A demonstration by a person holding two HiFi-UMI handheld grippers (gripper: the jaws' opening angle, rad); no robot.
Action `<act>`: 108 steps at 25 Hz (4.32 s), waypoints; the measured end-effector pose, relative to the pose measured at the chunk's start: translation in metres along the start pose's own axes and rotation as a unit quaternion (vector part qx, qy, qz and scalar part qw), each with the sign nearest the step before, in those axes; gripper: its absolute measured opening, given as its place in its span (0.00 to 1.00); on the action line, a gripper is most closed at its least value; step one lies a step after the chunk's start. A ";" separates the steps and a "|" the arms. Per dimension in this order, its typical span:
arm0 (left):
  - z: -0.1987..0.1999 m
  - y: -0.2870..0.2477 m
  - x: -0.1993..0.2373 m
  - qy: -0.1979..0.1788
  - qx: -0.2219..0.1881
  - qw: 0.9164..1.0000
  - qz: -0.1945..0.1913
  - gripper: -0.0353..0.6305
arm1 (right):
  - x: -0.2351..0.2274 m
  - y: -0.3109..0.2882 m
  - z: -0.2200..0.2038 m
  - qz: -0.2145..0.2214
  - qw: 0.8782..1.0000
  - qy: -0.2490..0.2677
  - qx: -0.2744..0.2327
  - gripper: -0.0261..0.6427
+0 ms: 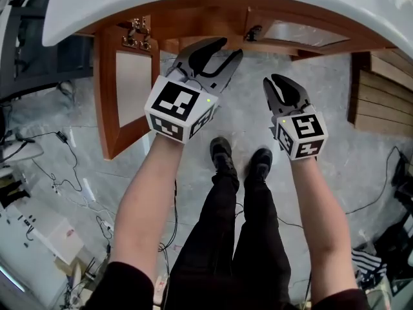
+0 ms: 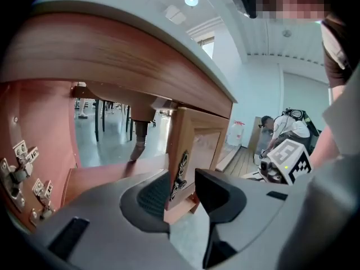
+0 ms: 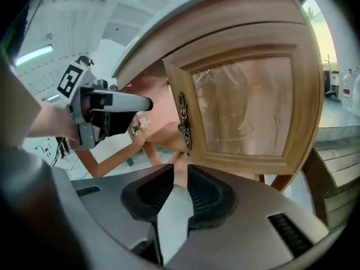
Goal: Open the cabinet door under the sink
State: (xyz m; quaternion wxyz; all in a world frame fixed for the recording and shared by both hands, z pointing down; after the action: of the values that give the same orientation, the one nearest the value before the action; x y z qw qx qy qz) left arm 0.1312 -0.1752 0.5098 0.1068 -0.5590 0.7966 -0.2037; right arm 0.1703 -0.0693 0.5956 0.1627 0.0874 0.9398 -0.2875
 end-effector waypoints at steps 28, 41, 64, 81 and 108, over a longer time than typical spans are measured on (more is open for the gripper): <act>0.011 -0.015 0.024 -0.048 -0.006 0.998 -0.036 0.28 | -0.017 -0.066 0.074 -0.060 0.995 -0.034 -0.066 0.18; 0.027 -0.013 -0.032 -0.122 -0.021 0.985 -0.119 0.29 | 0.009 -0.036 0.039 -0.014 0.999 0.006 -0.040 0.18; 0.018 0.030 -0.109 -0.138 0.001 0.977 -0.159 0.20 | 0.036 0.038 -0.006 0.003 1.000 0.018 -0.022 0.18; 0.006 0.057 -0.176 -0.107 0.026 0.988 -0.106 0.21 | 0.023 0.154 -0.047 -0.005 0.999 -0.007 -0.034 0.16; 0.003 0.077 -0.334 -0.115 0.080 0.981 -0.132 0.27 | 0.013 0.335 -0.102 -0.081 0.992 -0.092 -0.042 0.13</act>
State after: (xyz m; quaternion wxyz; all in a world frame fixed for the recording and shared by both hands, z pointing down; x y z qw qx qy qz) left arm 0.1845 0.1593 0.4538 0.2142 -0.6687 0.6793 -0.2132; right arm 0.2184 0.2642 0.4986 0.2280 -0.0223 0.9362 -0.2667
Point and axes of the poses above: the fingertips, and each gripper's own axes: y backward along the fingers, x to its left, z out of its top, the point moved 1 cm from there along y, backward along the fingers, and after that the axes turned 14 degrees about z, right-handed, at the moved point
